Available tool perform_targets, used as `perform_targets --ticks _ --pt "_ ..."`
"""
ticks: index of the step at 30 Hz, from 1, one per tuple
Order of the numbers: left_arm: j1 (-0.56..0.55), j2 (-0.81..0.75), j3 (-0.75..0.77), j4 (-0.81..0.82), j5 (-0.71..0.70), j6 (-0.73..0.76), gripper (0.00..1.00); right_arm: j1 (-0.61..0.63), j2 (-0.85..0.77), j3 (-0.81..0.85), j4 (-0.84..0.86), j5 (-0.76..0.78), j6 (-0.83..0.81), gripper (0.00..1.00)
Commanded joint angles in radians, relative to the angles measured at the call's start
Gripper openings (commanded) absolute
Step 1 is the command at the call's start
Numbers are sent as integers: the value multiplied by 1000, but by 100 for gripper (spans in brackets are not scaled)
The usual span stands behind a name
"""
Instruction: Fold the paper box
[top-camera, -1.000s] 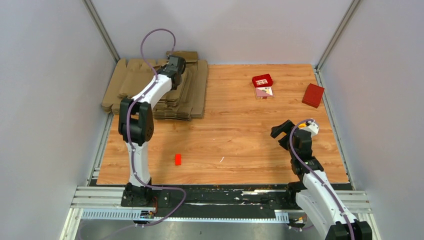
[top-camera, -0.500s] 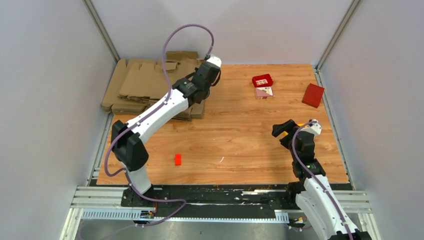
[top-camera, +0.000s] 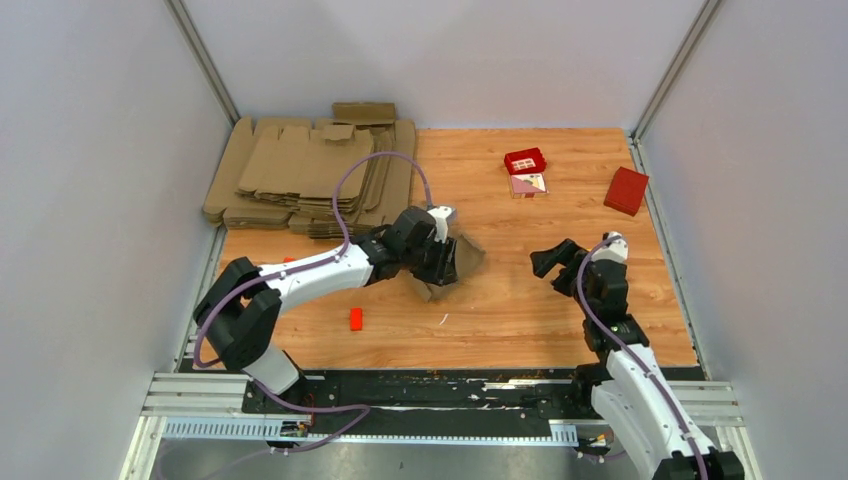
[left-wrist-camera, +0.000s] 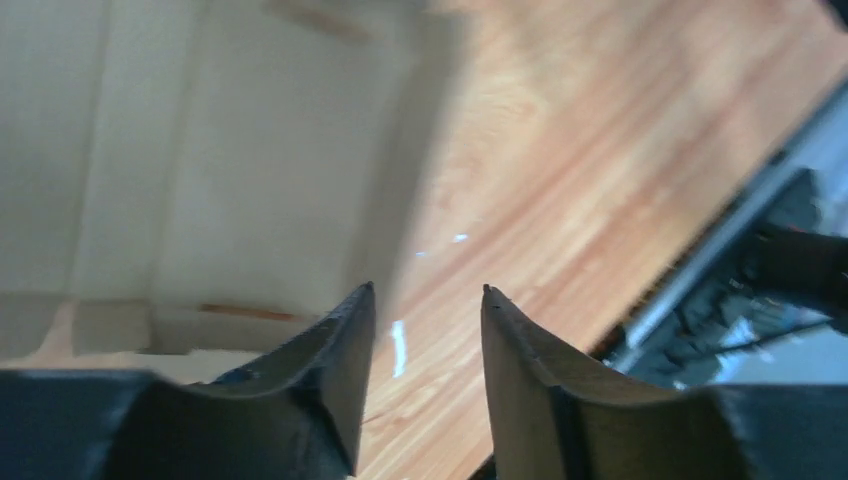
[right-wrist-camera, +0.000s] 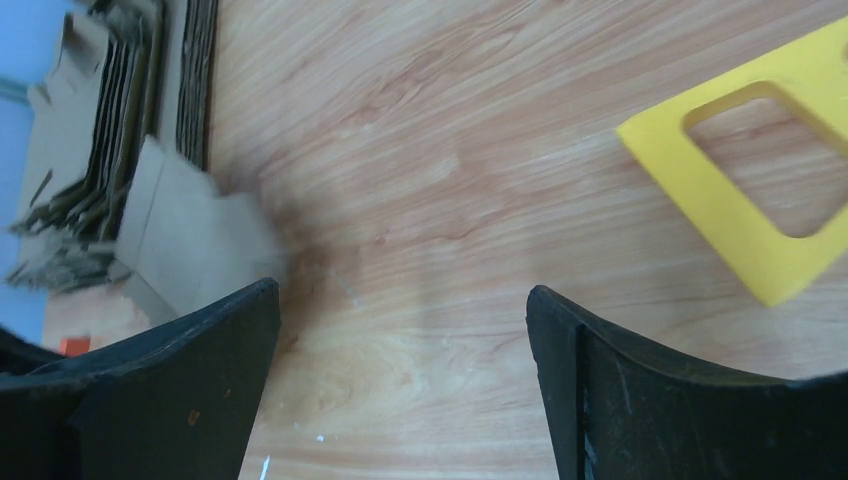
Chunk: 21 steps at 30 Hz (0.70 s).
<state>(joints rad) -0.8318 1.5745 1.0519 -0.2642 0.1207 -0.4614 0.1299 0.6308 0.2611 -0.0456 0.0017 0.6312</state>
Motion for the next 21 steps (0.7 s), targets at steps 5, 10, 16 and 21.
perform_targets --ticks 5,10,16,21 --pt "7 -2 20 265 305 -114 74 2 133 12 217 -295 -85 93" --pt "68 -46 75 64 90 76 78 12 256 19 293 -376 -79 91" --pt "115 -98 31 10 -376 224 100 104 444 79 337 -401 -94 81" --pt "233 -97 -31 86 -249 179 100 240 600 160 320 -354 -120 75"
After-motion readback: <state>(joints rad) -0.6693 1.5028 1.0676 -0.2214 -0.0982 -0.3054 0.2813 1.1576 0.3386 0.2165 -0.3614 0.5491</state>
